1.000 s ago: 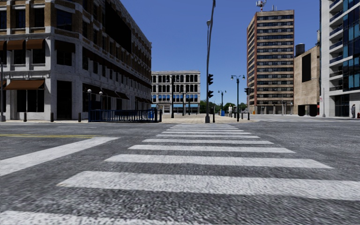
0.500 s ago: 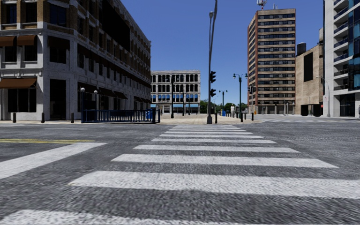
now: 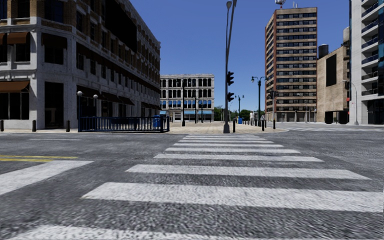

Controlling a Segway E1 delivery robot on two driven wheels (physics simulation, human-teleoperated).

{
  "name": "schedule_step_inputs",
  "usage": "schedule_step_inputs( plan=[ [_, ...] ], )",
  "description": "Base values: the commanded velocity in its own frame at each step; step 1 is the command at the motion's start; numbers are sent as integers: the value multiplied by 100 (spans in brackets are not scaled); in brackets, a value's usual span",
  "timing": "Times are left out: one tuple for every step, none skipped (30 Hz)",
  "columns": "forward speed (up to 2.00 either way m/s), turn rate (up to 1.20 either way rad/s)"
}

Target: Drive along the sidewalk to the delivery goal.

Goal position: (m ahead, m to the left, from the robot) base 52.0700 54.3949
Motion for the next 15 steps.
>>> schedule_step_inputs(
  plan=[
    [200, -2],
    [200, -9],
    [200, -9],
    [200, -10],
    [200, -11],
    [200, -11],
    [200, -14],
    [200, -18],
    [200, -18],
    [200, -27],
    [200, -27],
    [200, -30],
    [200, -30],
    [200, -30],
    [200, -30]
  ],
)
